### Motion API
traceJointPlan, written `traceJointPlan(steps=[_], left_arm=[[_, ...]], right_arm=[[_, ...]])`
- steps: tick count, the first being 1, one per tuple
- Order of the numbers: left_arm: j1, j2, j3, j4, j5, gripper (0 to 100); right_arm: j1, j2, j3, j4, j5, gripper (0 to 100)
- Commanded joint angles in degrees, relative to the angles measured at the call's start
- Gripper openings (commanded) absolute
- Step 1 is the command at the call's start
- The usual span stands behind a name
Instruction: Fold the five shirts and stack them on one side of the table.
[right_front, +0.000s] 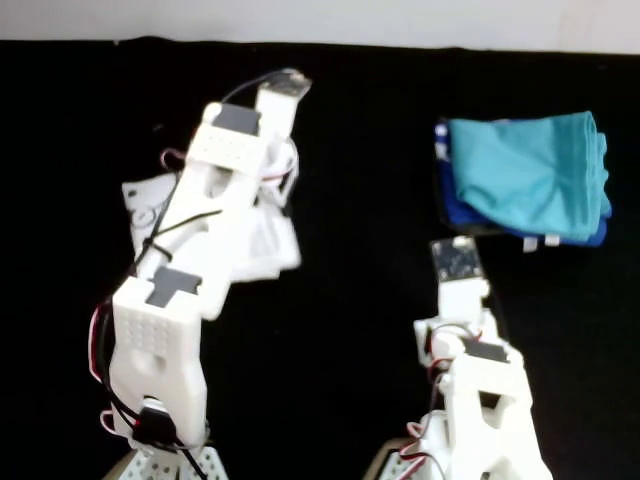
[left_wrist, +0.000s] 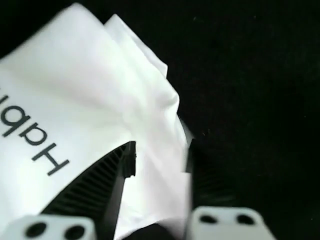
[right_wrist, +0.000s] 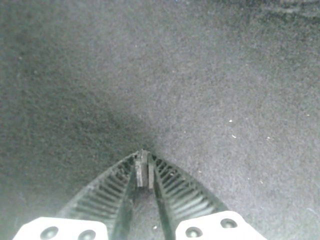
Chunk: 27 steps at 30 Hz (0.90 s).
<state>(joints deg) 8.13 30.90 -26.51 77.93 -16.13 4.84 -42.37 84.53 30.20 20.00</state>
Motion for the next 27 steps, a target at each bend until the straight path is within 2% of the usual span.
traceJointPlan(steps=[1,4,7,10,13,20,24,27], left_arm=[[-2.5,-5.4,-4.6,4.8,0.4,21],[-5.6,-8.4,-7.2,9.4,0.3,16],[-7.9,-8.3,-4.9,10.7,0.2,1],[-8.0,-5.0,0.0,10.6,0.2,3],[-5.6,-0.4,2.8,7.2,0.3,1],[2.2,3.8,1.0,0.2,4.7,1],[3.1,3.8,-4.0,1.5,5.2,1],[2.8,3.7,-8.8,8.3,5.2,1]], right_arm=[[0.3,-0.2,0.4,-1.6,-0.6,0.6],[0.3,-0.2,0.4,-1.6,-0.6,0.6],[0.3,-0.2,0.4,-1.6,-0.6,0.6],[0.3,-0.2,0.4,-1.6,-0.6,0.6],[0.3,-0.2,0.4,-1.6,-0.6,0.6],[0.3,-0.2,0.4,-1.6,-0.6,0.6],[0.3,-0.2,0.4,-1.6,-0.6,0.6],[0.3,-0.2,0.4,-1.6,-0.6,0.6]])
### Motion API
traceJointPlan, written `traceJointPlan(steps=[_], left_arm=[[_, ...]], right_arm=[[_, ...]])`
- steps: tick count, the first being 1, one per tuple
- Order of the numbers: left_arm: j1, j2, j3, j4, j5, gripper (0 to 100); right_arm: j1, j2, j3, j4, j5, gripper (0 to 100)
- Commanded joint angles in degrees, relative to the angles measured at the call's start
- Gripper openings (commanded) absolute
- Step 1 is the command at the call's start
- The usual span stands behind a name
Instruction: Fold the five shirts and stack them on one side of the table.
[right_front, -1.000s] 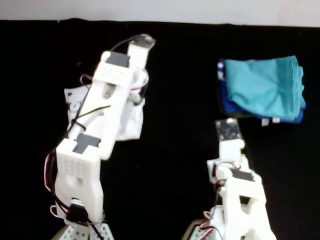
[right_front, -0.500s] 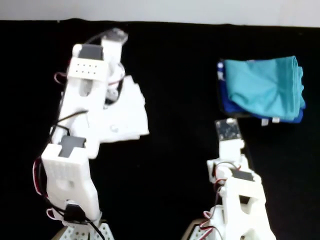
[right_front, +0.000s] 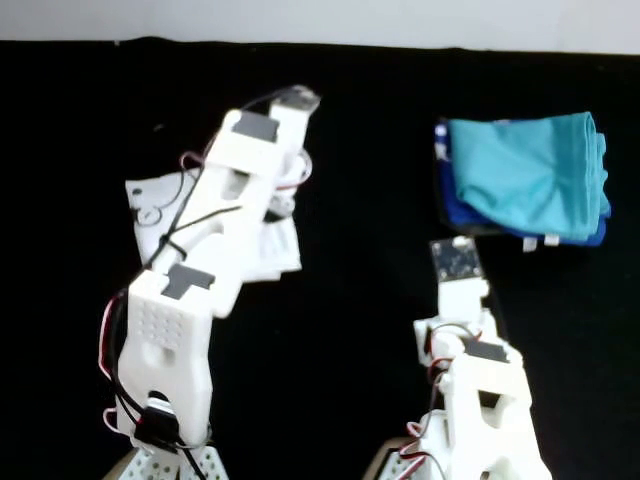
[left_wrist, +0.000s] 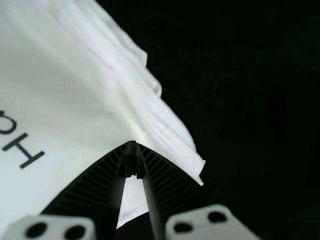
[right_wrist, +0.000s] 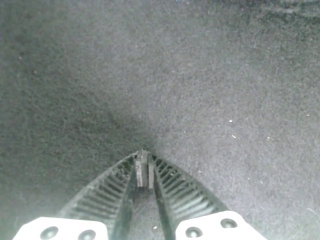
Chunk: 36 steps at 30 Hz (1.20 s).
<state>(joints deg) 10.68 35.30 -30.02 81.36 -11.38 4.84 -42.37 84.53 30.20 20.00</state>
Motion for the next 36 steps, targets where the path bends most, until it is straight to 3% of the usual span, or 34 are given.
traceJointPlan(steps=[1,5,9,12,17,23,26,30,36], left_arm=[[0.2,-0.7,-7.4,7.7,0.4,1],[-1.4,-2.6,-16.0,18.2,0.9,1],[-6.2,-7.0,-16.9,19.5,4.7,1],[-9.1,-13.9,-10.2,19.6,5.7,1],[-13.8,-34.1,12.9,18.5,3.9,1],[-27.7,-53.8,48.1,1.8,-2.1,1],[-36.1,-57.1,63.1,-8.4,-2.5,1],[-43.6,-55.2,74.2,-17.8,-2.5,1],[-46.3,-50.3,81.5,-27.8,-2.5,1]], right_arm=[[0.3,-0.2,0.4,-1.6,-0.6,0.6],[0.3,-0.2,0.4,-1.6,-0.6,0.6],[0.3,-0.2,0.3,-1.6,-0.6,0.6],[0.3,-0.2,0.3,-1.6,-0.6,0.6],[0.3,-0.2,0.3,-1.6,-0.6,0.6],[0.0,-0.3,-0.2,-1.4,-0.6,0.6],[-0.7,-0.3,-5.5,4.7,-0.5,0.6],[-3.6,0.4,-20.0,19.4,-2.1,0.6],[-13.1,4.2,-44.6,34.5,-7.2,5.4]])
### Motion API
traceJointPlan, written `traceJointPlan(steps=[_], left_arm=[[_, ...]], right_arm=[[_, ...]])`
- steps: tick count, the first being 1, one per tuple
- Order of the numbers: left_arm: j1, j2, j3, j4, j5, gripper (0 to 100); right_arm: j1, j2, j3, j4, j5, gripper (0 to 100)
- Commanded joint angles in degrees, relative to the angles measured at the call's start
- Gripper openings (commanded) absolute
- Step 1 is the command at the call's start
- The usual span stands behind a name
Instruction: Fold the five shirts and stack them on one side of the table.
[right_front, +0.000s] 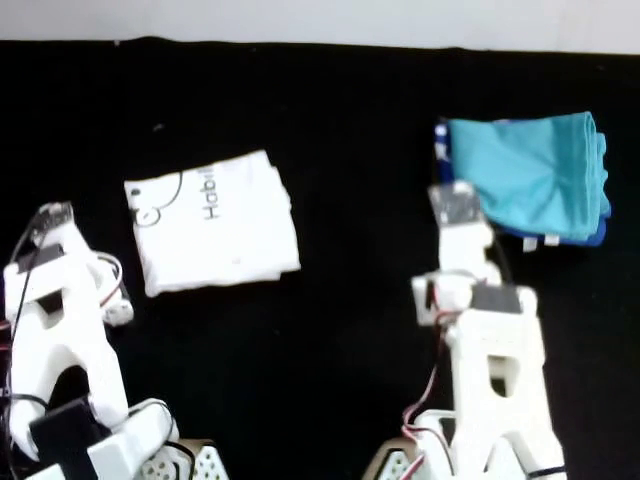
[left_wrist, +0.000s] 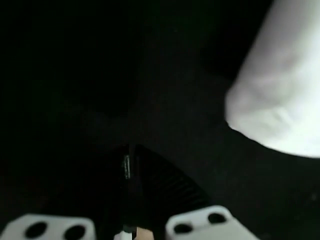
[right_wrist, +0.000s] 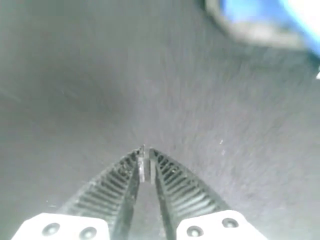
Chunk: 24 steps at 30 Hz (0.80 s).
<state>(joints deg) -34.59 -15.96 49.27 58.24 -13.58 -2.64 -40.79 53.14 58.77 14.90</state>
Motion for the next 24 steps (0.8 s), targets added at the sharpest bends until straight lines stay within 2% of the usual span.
traceJointPlan(steps=[1,4,12,18,24], left_arm=[[-1.2,1.6,3.4,-6.3,-0.1,1],[-1.5,2.7,6.5,-11.5,0.1,1],[-1.3,1.3,8.3,-13.2,0.1,1],[-1.3,1.3,8.4,-13.3,0.2,1],[-1.3,1.3,8.4,-13.3,0.2,1]], right_arm=[[-8.0,5.1,-16.7,7.5,-2.9,7.8],[-13.9,14.5,-25.3,9.8,-5.6,13.2],[-25.9,39.9,-49.8,10.1,-14.3,15.8],[-31.3,57.5,-66.2,10.1,-26.2,32.0],[-35.6,69.7,-82.7,12.4,-28.2,32.3]])
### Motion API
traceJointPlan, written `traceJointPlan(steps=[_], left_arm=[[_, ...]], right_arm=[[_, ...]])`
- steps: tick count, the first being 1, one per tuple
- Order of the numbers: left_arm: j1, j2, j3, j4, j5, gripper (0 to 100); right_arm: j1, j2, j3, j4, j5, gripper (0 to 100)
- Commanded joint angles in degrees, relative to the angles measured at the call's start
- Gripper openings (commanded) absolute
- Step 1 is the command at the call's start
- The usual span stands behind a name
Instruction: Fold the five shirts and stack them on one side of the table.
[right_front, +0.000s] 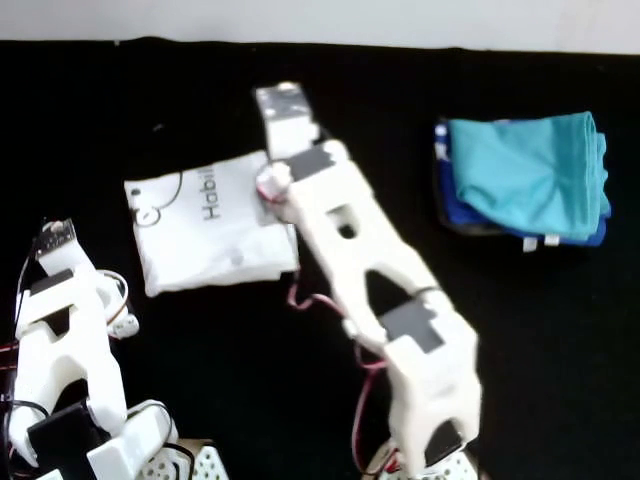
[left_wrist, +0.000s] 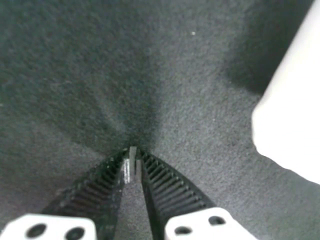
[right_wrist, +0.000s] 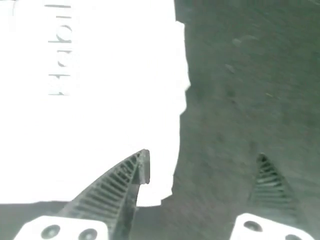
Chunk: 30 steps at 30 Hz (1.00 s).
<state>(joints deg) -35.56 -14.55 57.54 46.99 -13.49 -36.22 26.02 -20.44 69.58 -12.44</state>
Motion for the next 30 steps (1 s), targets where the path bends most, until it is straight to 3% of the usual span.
traceJointPlan(steps=[1,19,21,25,27,30], left_arm=[[-0.3,-0.1,0.1,-2.0,0.1,1],[-0.3,-0.1,0.1,-2.0,0.1,1],[-0.3,-0.1,0.1,-2.0,0.1,1],[-0.3,-0.1,0.1,-2.0,0.1,1],[-0.3,-0.1,0.1,-2.0,0.1,1],[-0.3,-0.1,0.1,-2.0,0.1,1]], right_arm=[[-2.6,4.7,-11.6,2.3,-0.9,32.3],[-2.4,36.0,-38.6,5.7,-0.9,32.0],[-2.6,36.7,-40.1,8.7,-0.5,26.7],[-2.2,37.5,-41.8,12.2,0.0,0.0],[-1.5,37.4,-42.1,13.7,2.7,3.3],[0.1,37.1,-45.0,17.5,4.1,0.3]])
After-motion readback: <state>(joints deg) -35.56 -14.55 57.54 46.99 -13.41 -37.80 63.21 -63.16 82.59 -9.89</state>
